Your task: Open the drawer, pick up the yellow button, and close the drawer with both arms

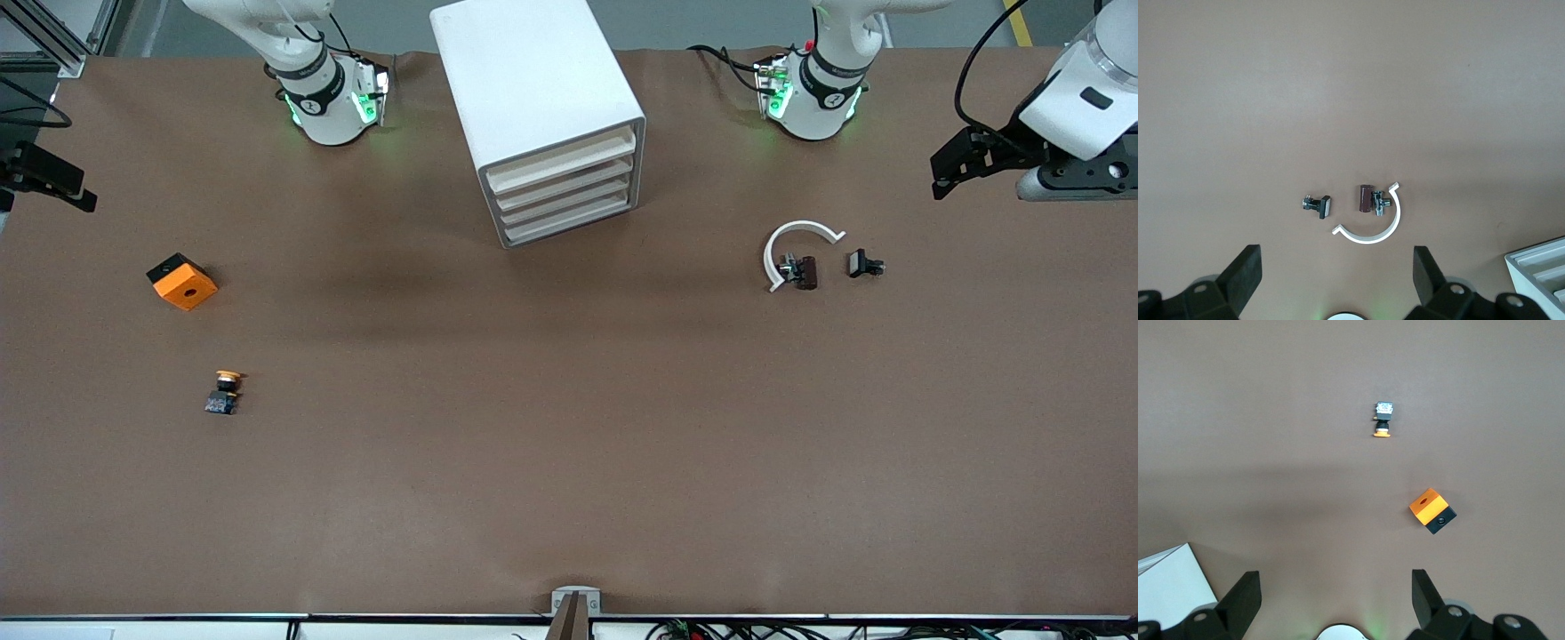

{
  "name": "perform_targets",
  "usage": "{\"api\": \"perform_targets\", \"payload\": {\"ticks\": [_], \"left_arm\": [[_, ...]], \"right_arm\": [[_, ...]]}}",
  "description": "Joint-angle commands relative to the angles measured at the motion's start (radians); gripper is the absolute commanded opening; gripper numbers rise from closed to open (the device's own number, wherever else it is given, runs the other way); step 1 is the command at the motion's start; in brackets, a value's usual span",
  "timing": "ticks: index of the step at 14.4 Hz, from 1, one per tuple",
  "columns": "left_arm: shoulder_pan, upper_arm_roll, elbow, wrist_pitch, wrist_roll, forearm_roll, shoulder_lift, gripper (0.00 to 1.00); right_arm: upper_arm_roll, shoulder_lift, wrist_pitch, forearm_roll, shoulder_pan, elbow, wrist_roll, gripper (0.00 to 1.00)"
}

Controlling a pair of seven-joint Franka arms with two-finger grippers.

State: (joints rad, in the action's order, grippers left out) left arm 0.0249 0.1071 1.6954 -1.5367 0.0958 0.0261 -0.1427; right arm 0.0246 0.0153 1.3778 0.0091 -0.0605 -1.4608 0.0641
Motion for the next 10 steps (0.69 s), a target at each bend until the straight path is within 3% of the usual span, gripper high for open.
{"api": "perform_targets", "payload": {"ticks": [1, 10], "left_arm": [[-0.01, 0.006, -0.013, -0.005, -0.013, -0.014, 0.006, 1.0], [-0.011, 0.003, -0.109, -0.022, -0.019, -0.002, 0.093, 1.0]], "right_arm": [[0.0, 0.084, 0.027, 0.015, 0.017, -0.081, -0.007, 1.0], [0.025, 0.149, 0.027, 0.015, 0.033, -0.127, -0.033, 1.0]]}}
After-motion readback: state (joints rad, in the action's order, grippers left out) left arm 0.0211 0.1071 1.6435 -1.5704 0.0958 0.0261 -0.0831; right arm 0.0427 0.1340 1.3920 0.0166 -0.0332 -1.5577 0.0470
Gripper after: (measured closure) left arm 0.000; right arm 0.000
